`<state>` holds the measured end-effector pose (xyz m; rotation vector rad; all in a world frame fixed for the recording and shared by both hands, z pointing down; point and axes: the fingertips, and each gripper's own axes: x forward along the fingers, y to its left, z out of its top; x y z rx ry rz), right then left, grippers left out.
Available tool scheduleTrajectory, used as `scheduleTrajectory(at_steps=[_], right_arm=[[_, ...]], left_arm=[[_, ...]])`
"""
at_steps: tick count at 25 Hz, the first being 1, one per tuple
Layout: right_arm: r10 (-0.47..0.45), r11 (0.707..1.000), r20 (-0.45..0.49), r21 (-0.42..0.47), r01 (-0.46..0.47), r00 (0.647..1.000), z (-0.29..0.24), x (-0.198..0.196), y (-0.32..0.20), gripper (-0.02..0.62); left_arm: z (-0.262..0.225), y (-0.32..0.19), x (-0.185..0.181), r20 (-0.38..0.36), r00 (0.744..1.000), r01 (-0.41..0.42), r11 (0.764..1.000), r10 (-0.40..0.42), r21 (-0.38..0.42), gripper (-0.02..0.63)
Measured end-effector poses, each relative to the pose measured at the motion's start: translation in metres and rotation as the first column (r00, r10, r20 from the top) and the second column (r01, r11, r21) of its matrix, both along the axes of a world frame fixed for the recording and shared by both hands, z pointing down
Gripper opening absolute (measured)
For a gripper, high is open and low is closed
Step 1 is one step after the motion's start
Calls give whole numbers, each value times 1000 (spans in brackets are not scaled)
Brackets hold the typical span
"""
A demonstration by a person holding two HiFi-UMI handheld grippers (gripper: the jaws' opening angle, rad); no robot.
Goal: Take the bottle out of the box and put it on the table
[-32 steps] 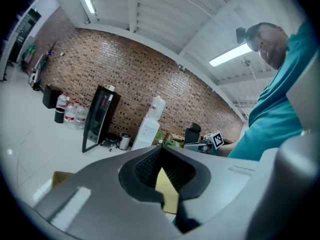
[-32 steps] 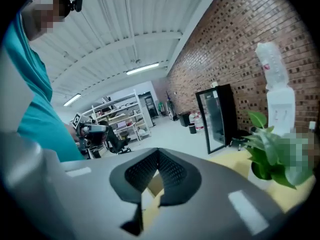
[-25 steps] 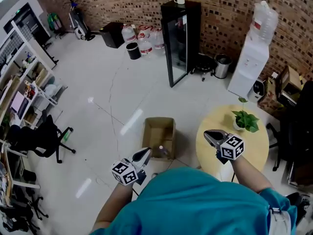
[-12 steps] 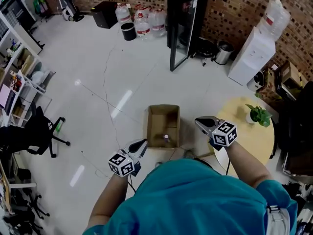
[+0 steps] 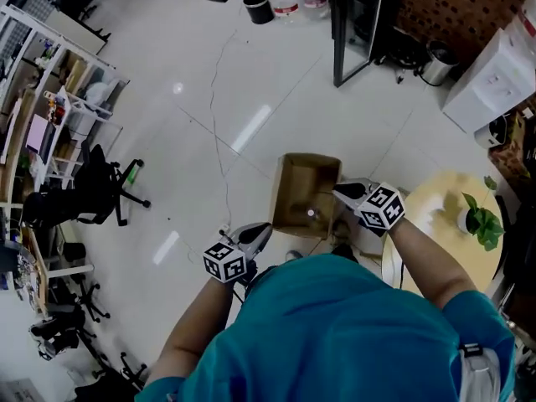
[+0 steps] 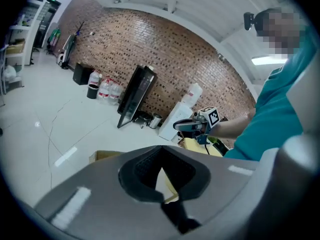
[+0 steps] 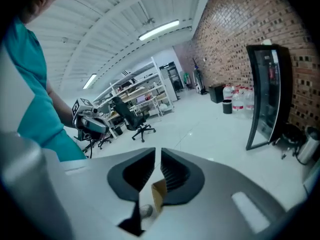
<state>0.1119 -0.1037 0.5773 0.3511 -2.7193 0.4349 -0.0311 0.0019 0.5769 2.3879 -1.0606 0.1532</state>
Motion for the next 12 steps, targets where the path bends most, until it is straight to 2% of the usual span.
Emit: scheduleTrajectory(at_steps=[4, 8, 12], right_arm=[[-85, 993, -74, -93, 78, 994, 35, 7, -112, 83], [-148, 984, -183, -123, 127, 972, 80, -38, -129, 118], [-189, 973, -324, -189, 132, 927, 147, -83, -139, 149]], left_arm=[[13, -120, 31, 40, 998, -37, 988, 44, -147, 2], [63, -156, 4, 24, 995, -90, 966, 99, -242, 1], [126, -179, -29, -2, 980, -185, 914, 198, -360, 2]])
